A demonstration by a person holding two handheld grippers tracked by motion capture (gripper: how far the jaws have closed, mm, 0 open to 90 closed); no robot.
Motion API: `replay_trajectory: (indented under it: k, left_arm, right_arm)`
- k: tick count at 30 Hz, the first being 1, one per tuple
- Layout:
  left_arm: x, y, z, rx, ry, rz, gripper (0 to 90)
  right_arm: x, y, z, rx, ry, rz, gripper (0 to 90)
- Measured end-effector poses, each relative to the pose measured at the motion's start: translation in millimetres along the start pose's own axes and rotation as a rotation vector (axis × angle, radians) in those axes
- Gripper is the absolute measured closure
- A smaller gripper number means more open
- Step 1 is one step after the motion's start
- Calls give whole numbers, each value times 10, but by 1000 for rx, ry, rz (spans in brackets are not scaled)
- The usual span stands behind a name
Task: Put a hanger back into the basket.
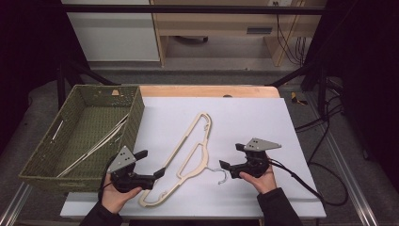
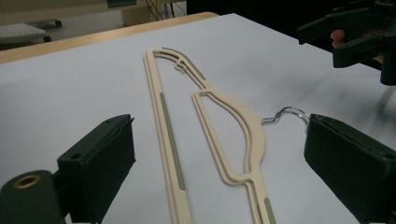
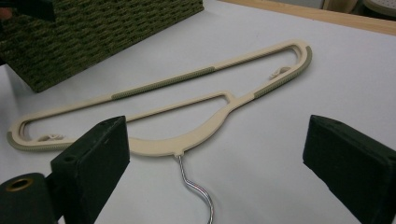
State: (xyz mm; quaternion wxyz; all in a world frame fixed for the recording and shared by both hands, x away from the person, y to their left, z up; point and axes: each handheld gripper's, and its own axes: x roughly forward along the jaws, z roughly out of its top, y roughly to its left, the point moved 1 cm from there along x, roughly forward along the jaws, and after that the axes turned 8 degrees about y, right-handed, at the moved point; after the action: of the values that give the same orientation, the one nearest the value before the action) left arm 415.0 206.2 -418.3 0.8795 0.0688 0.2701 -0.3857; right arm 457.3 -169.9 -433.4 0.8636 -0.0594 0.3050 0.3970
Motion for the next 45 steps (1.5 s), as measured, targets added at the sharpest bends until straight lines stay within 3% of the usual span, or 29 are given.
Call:
replay_trajectory:
  k: [12,20,26,28,35,41,45]
  left_arm:
    - [155,-34,-72,14,57,-34,70]
    - [203,-33,-87,18,72,-45,62]
    - [216,-35,-93,19,80,-47,62]
    - [227,-35,-96,19,83,-47,62]
    - [237,-39,-102,19,87,-48,63]
    - [245,-43,-107,21,91,-47,65]
    - [252,-45,-110,20,94,-48,66]
  right_arm:
    - [265,54,-32,-49,70,11,176]
    - [491,85,-102,-76,148,43,362]
    - [683,129,-133,-125,208,48,457]
    - [728,119,-149,-118,222,58,498]
    - [771,98,-171,-118,249,80,680]
    - [776,107,-189,-143,252,70,789]
    - [776,111,-194,-150,257,93,862]
